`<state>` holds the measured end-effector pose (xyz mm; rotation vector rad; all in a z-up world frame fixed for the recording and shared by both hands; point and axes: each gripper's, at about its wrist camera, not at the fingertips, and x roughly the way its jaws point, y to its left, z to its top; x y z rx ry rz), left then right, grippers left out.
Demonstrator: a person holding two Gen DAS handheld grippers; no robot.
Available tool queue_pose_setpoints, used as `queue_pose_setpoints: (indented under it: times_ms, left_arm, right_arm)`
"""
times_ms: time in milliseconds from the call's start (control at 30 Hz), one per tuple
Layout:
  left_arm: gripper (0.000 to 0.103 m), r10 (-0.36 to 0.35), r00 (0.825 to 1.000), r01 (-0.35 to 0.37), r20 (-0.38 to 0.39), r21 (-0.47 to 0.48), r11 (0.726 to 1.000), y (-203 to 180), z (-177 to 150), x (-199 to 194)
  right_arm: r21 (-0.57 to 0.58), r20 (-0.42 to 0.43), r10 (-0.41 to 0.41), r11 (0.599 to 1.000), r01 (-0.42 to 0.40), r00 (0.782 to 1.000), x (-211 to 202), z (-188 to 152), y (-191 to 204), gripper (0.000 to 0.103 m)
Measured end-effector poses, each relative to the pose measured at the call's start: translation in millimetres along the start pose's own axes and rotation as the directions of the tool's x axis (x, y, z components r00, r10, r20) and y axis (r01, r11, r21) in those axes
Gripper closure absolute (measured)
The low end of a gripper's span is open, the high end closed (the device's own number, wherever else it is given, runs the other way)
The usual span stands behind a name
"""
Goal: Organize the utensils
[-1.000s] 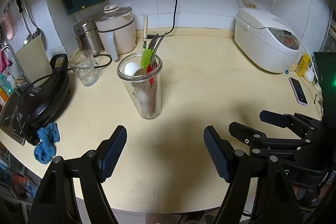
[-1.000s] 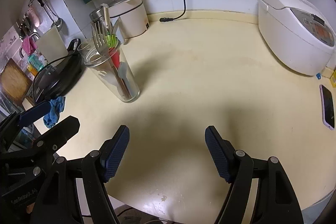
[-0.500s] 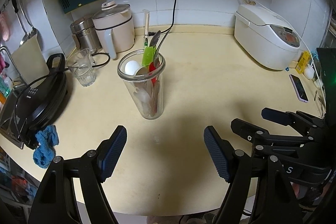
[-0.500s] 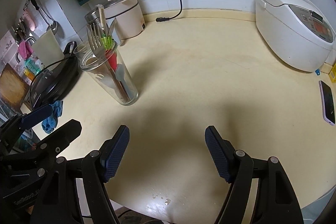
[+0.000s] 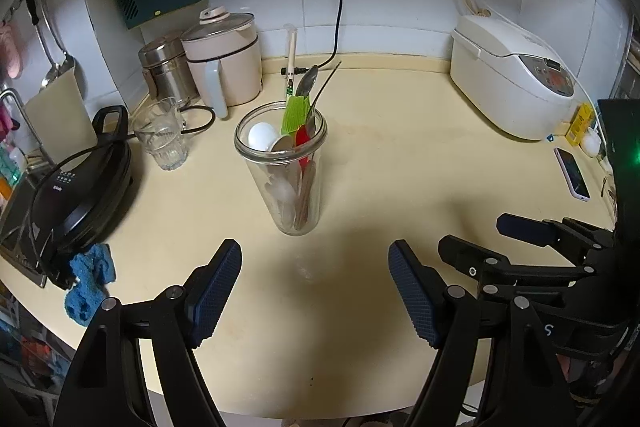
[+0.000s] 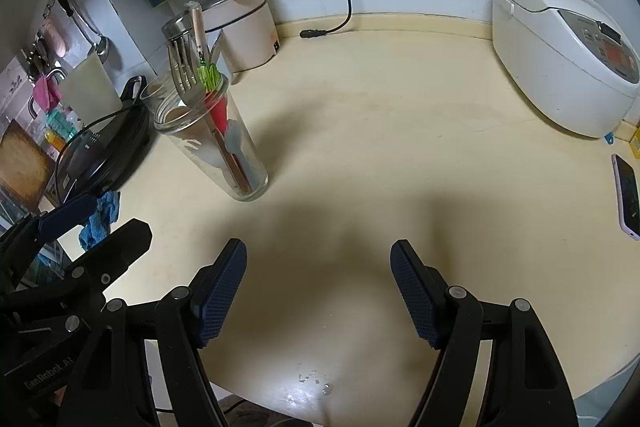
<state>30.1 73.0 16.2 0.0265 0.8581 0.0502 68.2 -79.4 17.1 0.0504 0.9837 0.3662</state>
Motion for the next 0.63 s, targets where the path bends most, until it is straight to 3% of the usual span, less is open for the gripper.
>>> queue_pose_setpoints:
  times_ms: [400, 633]
  left_arm:
    - [0.024, 0.0, 1.0, 0.0, 0.0, -0.002, 1.0, 0, -2, 2]
    - [0.024, -0.001, 0.999, 0.0, 0.044, 0.035, 0.999, -5, 0, 1]
  right_arm:
    - [-0.017, -0.024, 0.009, 1.0, -0.01, 1.0, 7, 1, -1, 0.028]
    - [-0.009, -0.04, 0.017, 1.0, -0.017, 0.999, 15, 2, -2, 0.028]
